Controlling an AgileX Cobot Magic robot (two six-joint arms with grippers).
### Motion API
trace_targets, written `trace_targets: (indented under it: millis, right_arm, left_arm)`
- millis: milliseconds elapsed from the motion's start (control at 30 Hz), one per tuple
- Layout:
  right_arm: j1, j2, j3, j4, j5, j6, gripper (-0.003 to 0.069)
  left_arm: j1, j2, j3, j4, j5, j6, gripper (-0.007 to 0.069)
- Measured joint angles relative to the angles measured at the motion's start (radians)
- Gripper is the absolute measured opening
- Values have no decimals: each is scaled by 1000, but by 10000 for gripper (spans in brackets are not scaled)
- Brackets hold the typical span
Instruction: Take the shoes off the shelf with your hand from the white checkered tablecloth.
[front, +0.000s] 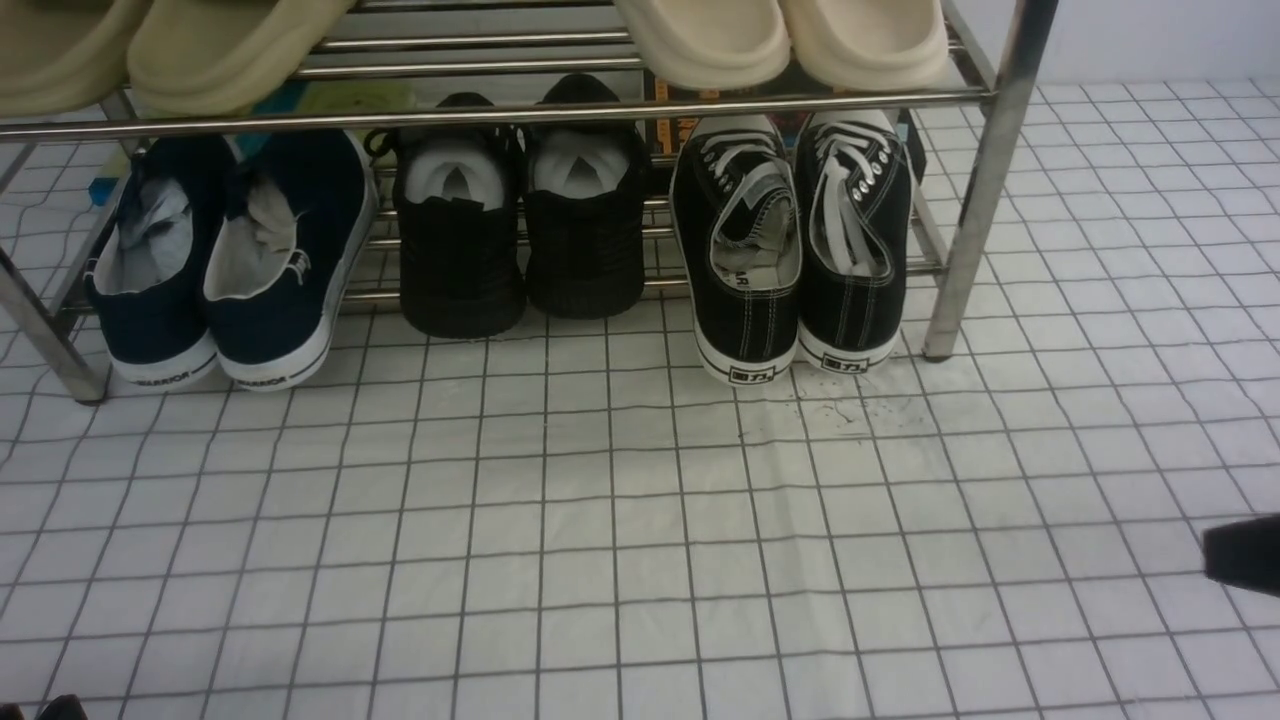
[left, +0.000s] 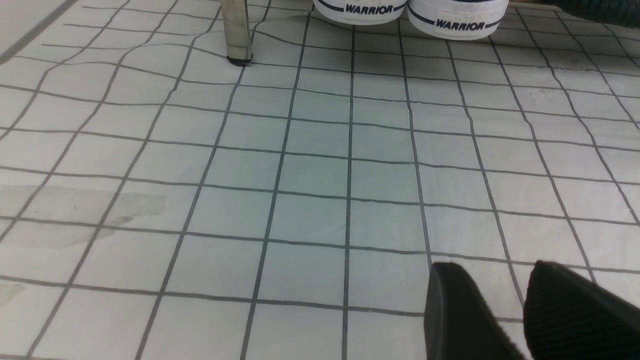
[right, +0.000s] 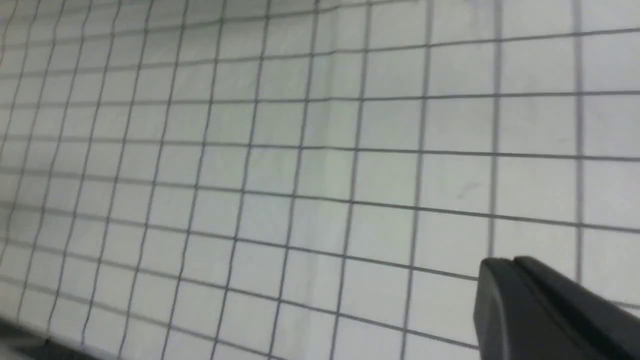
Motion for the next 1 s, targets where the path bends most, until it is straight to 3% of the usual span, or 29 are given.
trace_targets:
  millis: [133,300,400,433,700,867,1000]
  right_arm:
    - [129,188,-160,141,16,-147,4]
    - [271,347,-343,104,22,-152,5]
    - [383,461,-506,-11,46,-61,6]
    - [436,533,-601,-125,67,47,8]
    - [572,775,-903,-491,83,362,70]
    - [593,899,-1023,-582,46,448,172]
    - [593,987,-1063,-649,-56,466,320]
  left_arm:
    - [0,0,0,0,0,0,240]
    - [0,0,0,0,0,0,240]
    - [0,0,0,0,0,0,240]
    - [0,0,0,0,0,0,240]
    - [0,0,0,0,0,0,240]
    - [0,0,0,0,0,0,240]
    - [0,0,0,0,0,0,240]
